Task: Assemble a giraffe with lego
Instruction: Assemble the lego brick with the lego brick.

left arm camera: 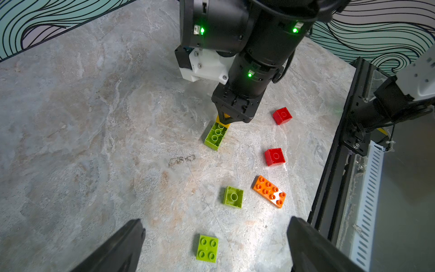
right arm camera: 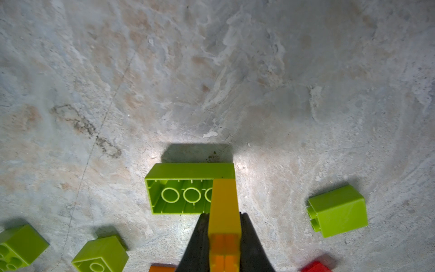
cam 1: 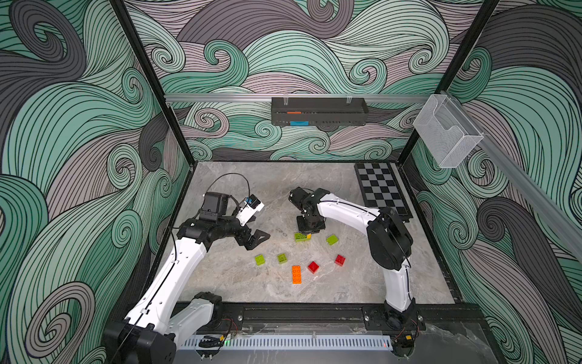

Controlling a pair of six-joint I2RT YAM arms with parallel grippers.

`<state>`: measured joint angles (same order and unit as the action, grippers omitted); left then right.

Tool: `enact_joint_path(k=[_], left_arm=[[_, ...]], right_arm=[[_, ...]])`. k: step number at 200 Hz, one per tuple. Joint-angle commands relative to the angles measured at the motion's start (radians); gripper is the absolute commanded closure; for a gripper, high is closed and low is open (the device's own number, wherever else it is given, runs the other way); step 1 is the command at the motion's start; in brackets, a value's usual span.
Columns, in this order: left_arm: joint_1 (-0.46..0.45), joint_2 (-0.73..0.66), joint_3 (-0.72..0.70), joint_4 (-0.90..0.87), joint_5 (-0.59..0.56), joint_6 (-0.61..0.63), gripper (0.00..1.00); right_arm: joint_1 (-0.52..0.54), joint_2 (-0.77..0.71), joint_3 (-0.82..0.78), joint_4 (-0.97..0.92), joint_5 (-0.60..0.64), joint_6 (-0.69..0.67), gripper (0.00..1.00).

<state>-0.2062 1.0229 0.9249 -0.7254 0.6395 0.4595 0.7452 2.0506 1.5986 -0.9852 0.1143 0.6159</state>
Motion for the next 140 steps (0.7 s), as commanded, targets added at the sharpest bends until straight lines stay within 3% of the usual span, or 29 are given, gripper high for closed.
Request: enact_joint_path(k=[1, 26, 69, 92, 140], left_arm=[[-0.007, -0.018, -0.005, 0.001, 0.013, -0.002, 0.01], [-0.006, -0.018, -0.004, 0.001, 0.014, -0.002, 0.01], [-0.006, -0.014, -0.004, 0.000, 0.014, -0.002, 0.01], [-0.006, -0.014, -0.001, -0.002, 0.013, -0.004, 0.01], [-0.005, -0.010, 0.002, -0.002, 0.014, -0.005, 0.01]], right_arm=[[0.009, 0.127, -0.049, -0.005, -0.022, -0.010, 0.96], [0.008, 0.108, 0.001, -0.038, -0.007, -0.034, 0.80], [0.008, 0.033, 0.091, -0.093, -0.018, -0.054, 0.62], [0.006, -0.033, 0.101, -0.106, -0.016, -0.065, 0.46], [-0.016, -0.185, 0.024, -0.107, 0.005, -0.044, 0.37]])
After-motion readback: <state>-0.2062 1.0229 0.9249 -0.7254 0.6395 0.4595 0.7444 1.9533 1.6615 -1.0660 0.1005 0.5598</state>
